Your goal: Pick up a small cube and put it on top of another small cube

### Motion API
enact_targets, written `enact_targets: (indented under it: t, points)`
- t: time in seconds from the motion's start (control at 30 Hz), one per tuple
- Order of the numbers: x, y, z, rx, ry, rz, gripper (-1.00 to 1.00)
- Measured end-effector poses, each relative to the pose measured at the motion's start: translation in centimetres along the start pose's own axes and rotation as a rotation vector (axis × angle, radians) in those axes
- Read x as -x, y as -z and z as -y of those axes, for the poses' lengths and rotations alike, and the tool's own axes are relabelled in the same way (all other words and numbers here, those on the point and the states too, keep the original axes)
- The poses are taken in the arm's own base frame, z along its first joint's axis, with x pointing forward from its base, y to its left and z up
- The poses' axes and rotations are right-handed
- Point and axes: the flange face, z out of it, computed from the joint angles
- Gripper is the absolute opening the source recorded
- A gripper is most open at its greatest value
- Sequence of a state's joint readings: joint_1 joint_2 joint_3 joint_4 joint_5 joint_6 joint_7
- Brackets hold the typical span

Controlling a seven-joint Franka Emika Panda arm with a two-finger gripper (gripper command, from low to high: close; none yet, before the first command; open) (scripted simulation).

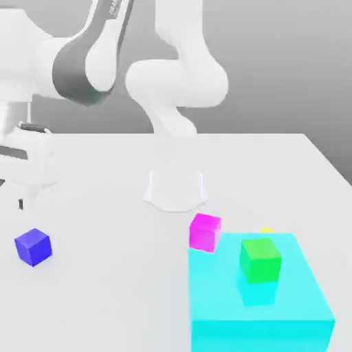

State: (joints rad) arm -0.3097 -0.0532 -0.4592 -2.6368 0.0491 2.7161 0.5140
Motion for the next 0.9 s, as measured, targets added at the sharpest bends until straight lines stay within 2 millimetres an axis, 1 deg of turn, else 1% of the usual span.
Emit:
enact_targets:
  t: [0.03,0.1,0.13,0.2,0.3,0.33,0.5,0.53,0.57,0.63,0.77,0.8,0.83,0.87,0.9]
  points:
    - [0.1,-1.8,-1.7,0.026,-0.017,0.019,0.0]
    - [0.1,-5.0,-5.8,0.079,-0.071,0.057,0.0]
    - [0.4,-6.3,-6.8,0.094,-0.078,0.068,0.0]
    - [0.6,-8.5,-7.6,0.105,-0.081,0.075,0.0]
    - [0.9,-11.7,-8.1,0.109,-0.082,0.077,0.0]
    - [1.1,-12.7,-8.3,0.109,-0.083,0.078,-1.0]
    - [1.1,-12.7,-8.3,0.11,-0.084,0.08,-1.0]
    - [1.2,-13.2,-8.3,0.109,-0.084,0.081,-1.0]
    - [1.1,-12.9,-8.3,0.109,-0.084,0.08,-1.0]
    - [0.9,-11.4,-8.1,0.109,-0.082,0.079,-1.0]
    - [0.7,-7.4,-7.5,0.107,-0.082,0.081,-1.0]
    - [1.3,-6.7,-5.9,0.1,-0.062,0.087,-1.0]
    - [2.4,-6.2,-3.1,0.091,-0.022,0.094,-1.0]
    - [4.2,-5.6,0.2,0.083,0.035,0.103,-1.0]
    - [5.8,-4.9,2.8,0.075,0.076,0.11,-1.0]
